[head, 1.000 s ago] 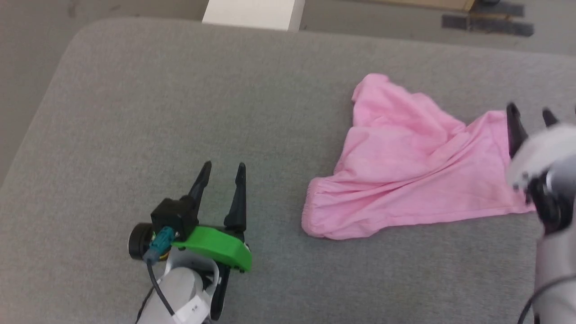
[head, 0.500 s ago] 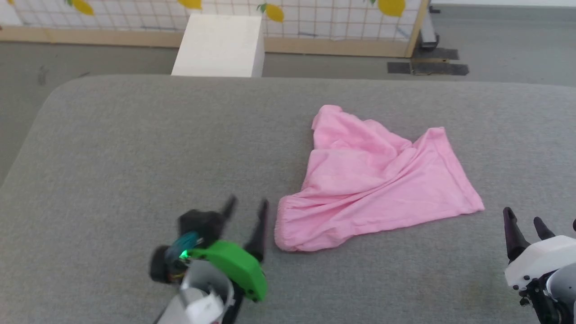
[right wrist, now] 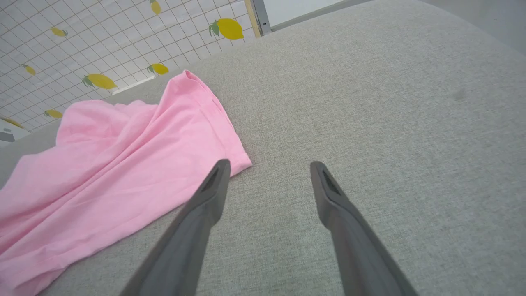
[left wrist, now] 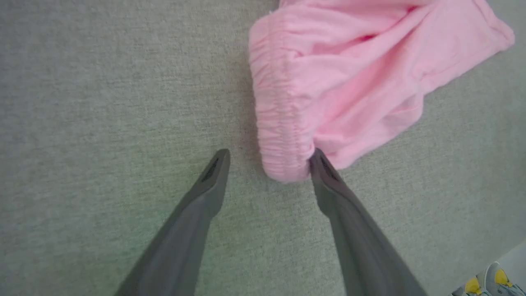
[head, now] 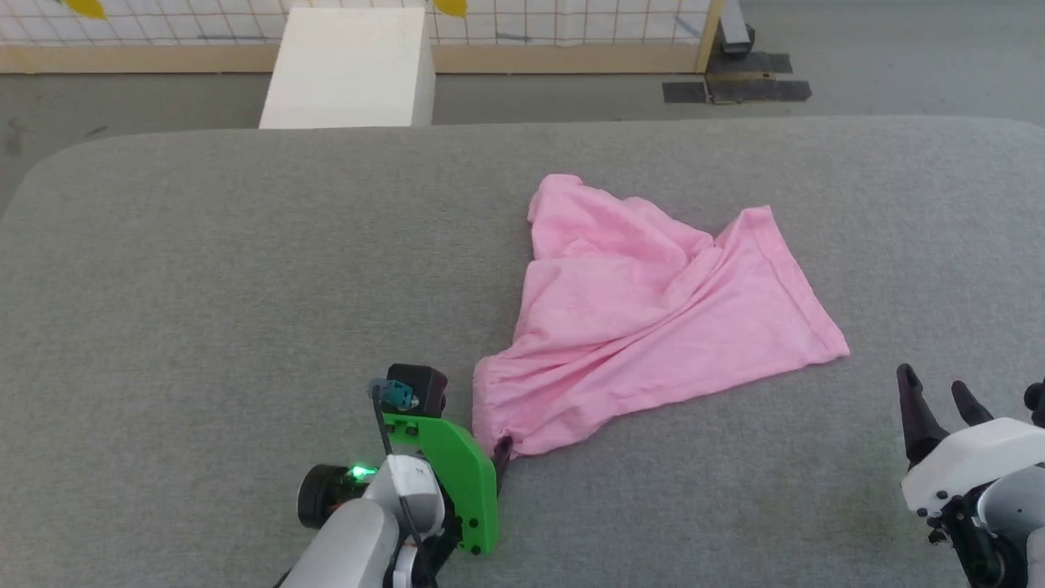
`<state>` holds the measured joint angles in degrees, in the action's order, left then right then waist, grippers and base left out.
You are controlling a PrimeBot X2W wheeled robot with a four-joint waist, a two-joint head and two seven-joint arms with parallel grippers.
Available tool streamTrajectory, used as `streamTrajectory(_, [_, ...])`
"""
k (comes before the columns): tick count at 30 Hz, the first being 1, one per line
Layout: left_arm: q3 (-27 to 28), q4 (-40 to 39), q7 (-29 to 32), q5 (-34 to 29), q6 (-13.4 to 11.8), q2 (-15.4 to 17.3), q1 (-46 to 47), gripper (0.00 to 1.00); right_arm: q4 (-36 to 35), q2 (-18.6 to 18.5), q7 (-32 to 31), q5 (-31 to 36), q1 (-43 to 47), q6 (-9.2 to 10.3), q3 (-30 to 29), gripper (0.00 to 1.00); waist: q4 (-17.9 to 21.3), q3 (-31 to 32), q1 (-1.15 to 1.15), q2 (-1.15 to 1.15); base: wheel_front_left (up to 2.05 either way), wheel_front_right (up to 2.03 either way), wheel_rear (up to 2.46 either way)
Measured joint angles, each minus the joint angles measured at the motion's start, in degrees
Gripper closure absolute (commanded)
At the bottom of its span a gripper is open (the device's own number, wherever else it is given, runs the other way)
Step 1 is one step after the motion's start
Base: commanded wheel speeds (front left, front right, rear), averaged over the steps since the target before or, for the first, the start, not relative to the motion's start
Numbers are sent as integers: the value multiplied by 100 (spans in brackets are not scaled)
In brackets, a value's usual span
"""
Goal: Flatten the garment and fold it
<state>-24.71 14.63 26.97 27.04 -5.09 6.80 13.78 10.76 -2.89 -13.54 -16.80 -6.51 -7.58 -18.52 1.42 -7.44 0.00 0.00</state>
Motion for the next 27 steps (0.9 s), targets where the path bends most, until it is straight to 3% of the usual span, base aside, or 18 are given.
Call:
streamTrajectory(1, [-3, 64, 26, 29, 15, -13, 22, 24, 5, -1, 7, 0, -9, 0, -10, 0, 21, -27, 0, 0, 0, 0, 0])
streamTrajectory(2, [1, 108, 22, 70, 44, -38, 38, 100, 11, -2, 30, 1, -22, 0, -21, 0, 36, -55, 0, 0, 0, 0, 0])
streamTrajectory(10, [44, -26, -215, 245, 107, -110, 32, 100, -11, -7, -29, 274, -149, 1, 55, 0, 33, -158, 0, 0, 0, 0, 0])
streamTrajectory(15, [101, -568, -382, 244, 79, -63, -74, 100, 134, -15, -950, 911, -787, 0, 439, 0, -23, -252, 0, 0, 0, 0, 0])
streamTrajectory(19, [57, -915, -369, 243, 23, -44, -185, 100, 589, -166, -1806, 1380, -1329, 0, 394, 0, -116, -374, 0, 0, 0, 0, 0])
streamTrajectory(27, [-35, -1123, -308, 274, 23, -49, -208, 100, 1350, -403, -2392, 1814, -1836, 0, 515, 0, -327, -646, 0, 0, 0, 0, 0])
